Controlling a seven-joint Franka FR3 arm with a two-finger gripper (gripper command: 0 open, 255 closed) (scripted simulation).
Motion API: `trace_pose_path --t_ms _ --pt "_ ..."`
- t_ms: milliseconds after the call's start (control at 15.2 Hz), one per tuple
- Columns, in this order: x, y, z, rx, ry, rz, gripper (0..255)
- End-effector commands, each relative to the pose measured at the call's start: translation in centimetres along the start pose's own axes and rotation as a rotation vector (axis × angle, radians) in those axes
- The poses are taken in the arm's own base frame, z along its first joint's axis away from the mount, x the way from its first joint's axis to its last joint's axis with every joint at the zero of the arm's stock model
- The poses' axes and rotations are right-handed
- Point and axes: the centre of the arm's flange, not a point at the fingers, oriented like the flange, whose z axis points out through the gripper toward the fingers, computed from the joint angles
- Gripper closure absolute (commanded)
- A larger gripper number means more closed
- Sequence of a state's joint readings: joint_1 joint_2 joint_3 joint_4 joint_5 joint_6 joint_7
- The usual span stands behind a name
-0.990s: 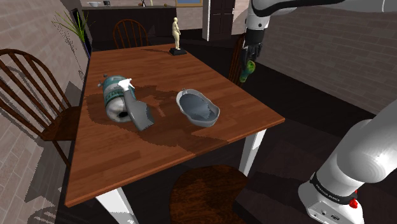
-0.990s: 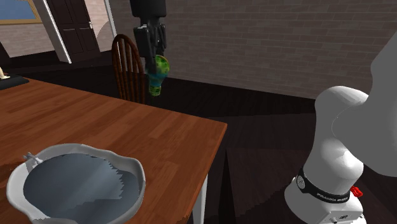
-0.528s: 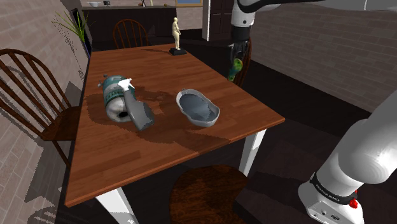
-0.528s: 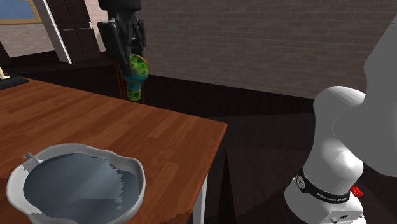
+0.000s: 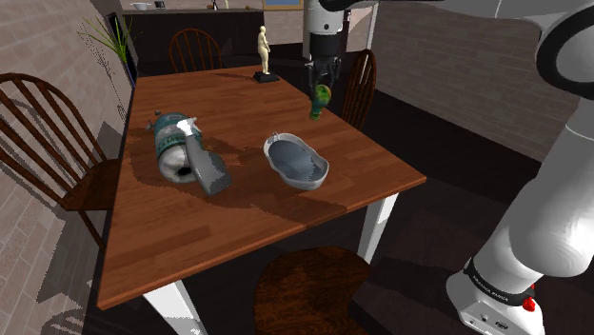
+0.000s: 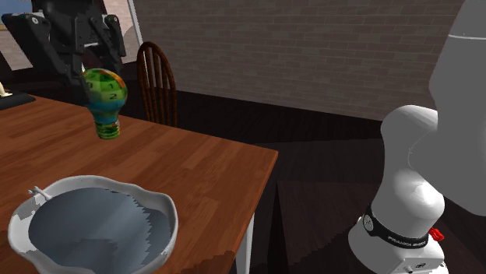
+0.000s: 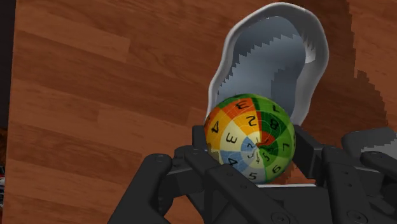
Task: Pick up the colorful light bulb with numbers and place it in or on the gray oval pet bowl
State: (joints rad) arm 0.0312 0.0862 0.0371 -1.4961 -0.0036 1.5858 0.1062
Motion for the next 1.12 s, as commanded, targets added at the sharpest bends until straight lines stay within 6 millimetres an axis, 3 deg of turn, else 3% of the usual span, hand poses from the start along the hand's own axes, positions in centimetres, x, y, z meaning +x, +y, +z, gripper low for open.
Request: trace_pose_path --t_ms 0,264,1056 --pt "1.4 -2.1 -0.3 0.001 0.000 0.001 255" --pt "4.7 -7.3 -1.0 0.001 0.000 0.001 255" --pt "4.7 -7.3 5.3 0.001 0.000 0.001 255"
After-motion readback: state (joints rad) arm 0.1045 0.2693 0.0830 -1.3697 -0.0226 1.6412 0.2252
